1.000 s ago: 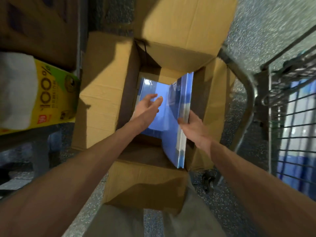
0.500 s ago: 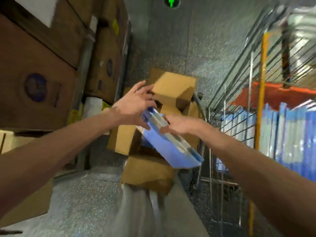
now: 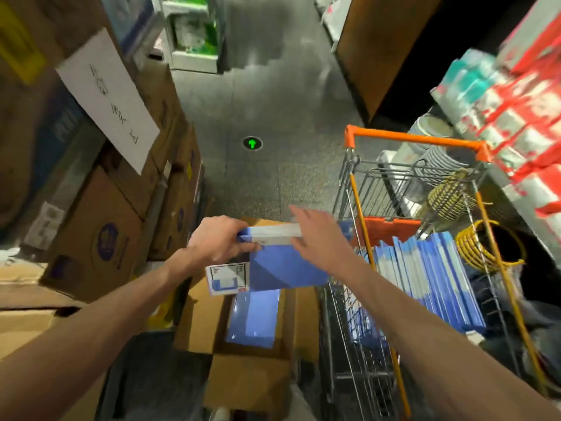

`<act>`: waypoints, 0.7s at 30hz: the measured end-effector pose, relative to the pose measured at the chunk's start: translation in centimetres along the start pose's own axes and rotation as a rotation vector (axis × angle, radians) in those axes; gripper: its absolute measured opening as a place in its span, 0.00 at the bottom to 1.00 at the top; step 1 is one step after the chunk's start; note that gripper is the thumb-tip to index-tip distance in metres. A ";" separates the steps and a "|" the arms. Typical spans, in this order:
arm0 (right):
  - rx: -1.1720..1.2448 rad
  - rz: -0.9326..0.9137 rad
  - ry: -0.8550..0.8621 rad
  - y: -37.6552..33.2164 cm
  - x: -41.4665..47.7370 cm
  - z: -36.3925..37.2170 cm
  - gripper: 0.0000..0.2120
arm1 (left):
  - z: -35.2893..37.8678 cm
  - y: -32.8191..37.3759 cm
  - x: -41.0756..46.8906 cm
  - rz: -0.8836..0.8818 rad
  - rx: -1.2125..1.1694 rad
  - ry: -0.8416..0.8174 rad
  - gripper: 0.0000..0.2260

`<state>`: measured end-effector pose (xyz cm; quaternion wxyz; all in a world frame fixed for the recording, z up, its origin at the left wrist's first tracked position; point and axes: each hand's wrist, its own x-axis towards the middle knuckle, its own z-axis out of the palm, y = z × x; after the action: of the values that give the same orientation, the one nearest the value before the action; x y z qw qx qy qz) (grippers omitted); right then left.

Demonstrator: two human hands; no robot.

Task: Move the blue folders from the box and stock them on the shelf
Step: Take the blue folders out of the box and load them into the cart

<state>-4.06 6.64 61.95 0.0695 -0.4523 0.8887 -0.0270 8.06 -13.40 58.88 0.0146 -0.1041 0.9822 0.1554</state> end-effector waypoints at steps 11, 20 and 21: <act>0.911 0.803 0.608 2.1 -12.6 -3.9 0.35 | -3.6 5.4 -1.7 -0.249 -0.833 -0.001 0.19; 1.468 1.038 0.922 6.9 -23.1 -4.3 0.15 | -2.3 18.4 -0.9 -0.185 -1.232 -0.177 0.24; 1.498 1.064 1.004 7.3 -24.4 -4.8 0.13 | -2.0 19.9 -1.1 -0.162 -1.217 -0.201 0.22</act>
<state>3.55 30.60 68.28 -0.0422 0.2192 0.6557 -0.7212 4.98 4.69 66.81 0.0567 -0.1530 0.7003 0.6950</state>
